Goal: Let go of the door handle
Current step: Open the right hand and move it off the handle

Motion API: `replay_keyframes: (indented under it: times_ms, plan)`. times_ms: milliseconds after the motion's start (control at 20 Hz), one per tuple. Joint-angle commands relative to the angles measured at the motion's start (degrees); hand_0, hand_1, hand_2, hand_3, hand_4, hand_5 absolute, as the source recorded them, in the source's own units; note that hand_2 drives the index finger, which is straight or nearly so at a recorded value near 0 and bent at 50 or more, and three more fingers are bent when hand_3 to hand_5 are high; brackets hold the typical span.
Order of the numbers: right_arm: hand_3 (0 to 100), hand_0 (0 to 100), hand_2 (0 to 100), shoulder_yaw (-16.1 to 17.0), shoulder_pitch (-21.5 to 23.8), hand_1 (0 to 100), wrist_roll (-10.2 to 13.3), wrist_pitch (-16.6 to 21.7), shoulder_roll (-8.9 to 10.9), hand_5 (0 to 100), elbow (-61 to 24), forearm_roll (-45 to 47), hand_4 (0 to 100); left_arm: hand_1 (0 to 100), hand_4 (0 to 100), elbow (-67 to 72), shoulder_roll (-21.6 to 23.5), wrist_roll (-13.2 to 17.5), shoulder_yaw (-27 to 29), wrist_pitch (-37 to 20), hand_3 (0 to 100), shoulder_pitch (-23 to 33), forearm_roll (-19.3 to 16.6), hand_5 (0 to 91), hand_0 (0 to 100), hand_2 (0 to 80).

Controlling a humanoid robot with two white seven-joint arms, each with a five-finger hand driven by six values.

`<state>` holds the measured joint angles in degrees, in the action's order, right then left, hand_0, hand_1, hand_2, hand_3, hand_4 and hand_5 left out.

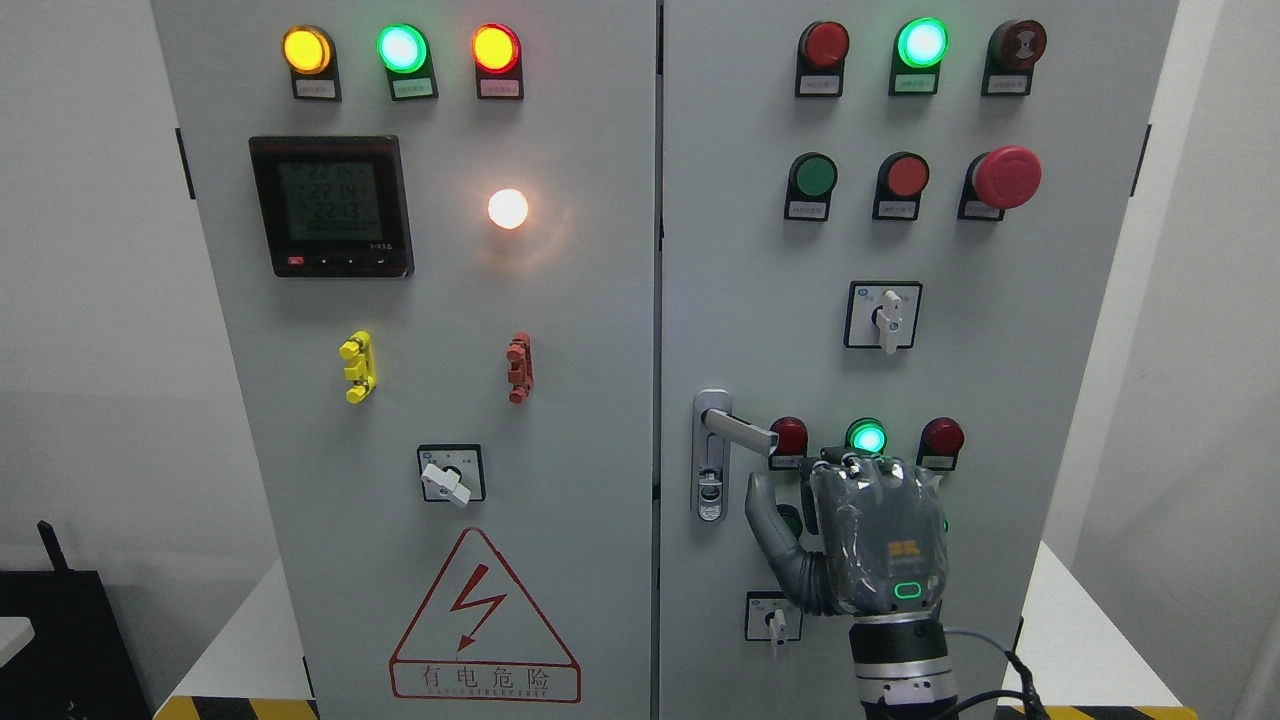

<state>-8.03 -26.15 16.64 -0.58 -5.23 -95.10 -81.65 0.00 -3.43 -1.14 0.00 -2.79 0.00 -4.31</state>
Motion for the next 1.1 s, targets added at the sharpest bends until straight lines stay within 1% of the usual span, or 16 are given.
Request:
replay_keyframes:
  times_ms: [0,100,200,401,501,601,801,902,1052]
  plan:
    - [100,56,100,-0.1,1.1,5,0.2,1.4,1.45,100,-2.2,0.0,100,39,0,0.5,0.0,0.0,0.1,0.0,0,-0.2,0.0,0.0,12,0.0]
    - [100,56,100,0.0,2.0,5,0.5,2.2,1.80,100,-3.1,0.0,100,39,0,0.5,0.0,0.0,0.1,0.0,0,-0.2,0.0,0.0,12,0.0]
    - [100,56,100,0.0,2.8,5,2.0,3.3,2.24,100,-3.6,0.0,100,39,0,0.5,0.0,0.0,0.1,0.0,0,-0.2,0.0,0.0,12,0.0]
    - [100,57,100,0.2,3.7,5,4.0,6.4,2.51,100,-4.8,0.0,100,39,0,0.5,0.0,0.0,0.1,0.0,0,-0.2,0.0,0.0,12,0.0]
    - [100,58,100,0.3,3.9,5,4.7,7.8,3.29,100,-5.3,0.0,100,39,0,0.5,0.0,0.0,0.1,0.0,0,-0.2,0.0,0.0,12,0.0]
    - [100,58,100,0.3,4.4,4,5.4,8.4,4.26,100,-5.5,0.1,100,39,0,0.5,0.0,0.0,0.1,0.1,0,-0.2,0.0,0.0,12,0.0]
    - [100,58,100,1.0,4.7,3,6.5,11.4,7.60,100,-5.5,0.1,100,39,0,0.5,0.0,0.1,0.1,0.0,0,-0.2,0.0,0.0,12,0.0]
    - [100,58,100,2.0,5.9,3,7.3,15.1,9.26,100,-6.1,0.7,100,39,0,0.5,0.0,0.0,0.1,0.0,0,-0.2,0.0,0.0,12,0.0]
    - [100,58,100,4.2,7.1,2,8.5,21.4,12.78,100,-6.3,0.8,100,39,0,0.5,0.0,0.0,0.1,0.0,0,-0.2,0.0,0.0,12,0.0]
